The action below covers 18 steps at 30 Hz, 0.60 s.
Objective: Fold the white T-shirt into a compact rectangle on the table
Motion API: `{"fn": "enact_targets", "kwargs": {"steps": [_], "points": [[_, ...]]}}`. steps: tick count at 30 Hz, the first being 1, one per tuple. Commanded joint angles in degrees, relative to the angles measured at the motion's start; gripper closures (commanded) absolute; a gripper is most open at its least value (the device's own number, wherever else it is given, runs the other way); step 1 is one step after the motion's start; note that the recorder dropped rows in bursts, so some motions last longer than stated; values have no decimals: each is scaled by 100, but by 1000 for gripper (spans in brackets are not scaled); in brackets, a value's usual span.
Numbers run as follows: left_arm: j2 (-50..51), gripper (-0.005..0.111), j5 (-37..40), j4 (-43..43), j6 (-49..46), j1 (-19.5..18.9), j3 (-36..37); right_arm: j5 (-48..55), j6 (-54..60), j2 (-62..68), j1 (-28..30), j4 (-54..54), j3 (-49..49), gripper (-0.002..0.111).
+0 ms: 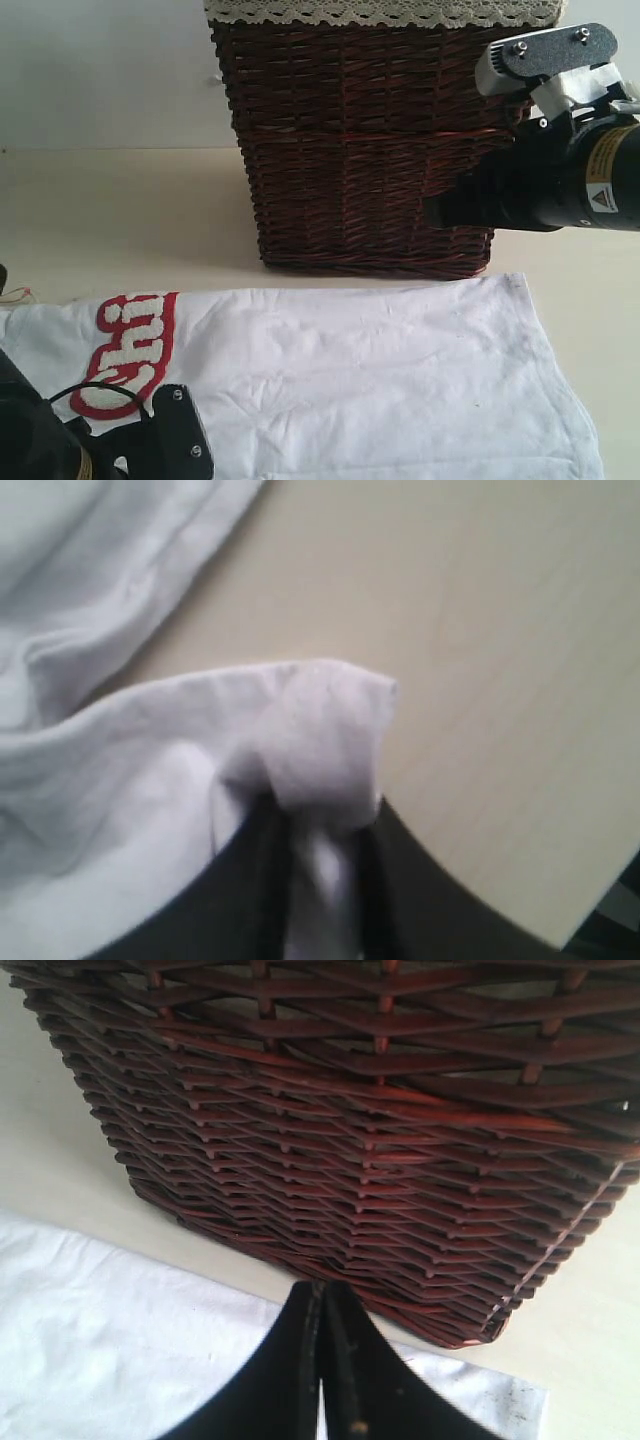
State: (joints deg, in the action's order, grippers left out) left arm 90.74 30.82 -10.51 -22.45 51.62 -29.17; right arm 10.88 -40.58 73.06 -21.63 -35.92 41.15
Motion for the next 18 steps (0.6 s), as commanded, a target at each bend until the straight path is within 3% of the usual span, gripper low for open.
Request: {"fn": "enact_targets", "kwargs": {"steps": [1, 10, 14, 18], "points": [[121, 106, 287, -108, 155, 31, 51, -26, 40, -12, 29, 16, -13, 108], [-356, 107, 1907, -68, 186, 31, -525, -26, 40, -12, 29, 16, -13, 108], [-843, 107, 2263, 569, 186, 31, -989, -26, 40, -12, 29, 16, -13, 108], [-1176, 107, 2208, 1846, 172, 31, -1338, -26, 40, -12, 29, 16, -13, 108]]}}
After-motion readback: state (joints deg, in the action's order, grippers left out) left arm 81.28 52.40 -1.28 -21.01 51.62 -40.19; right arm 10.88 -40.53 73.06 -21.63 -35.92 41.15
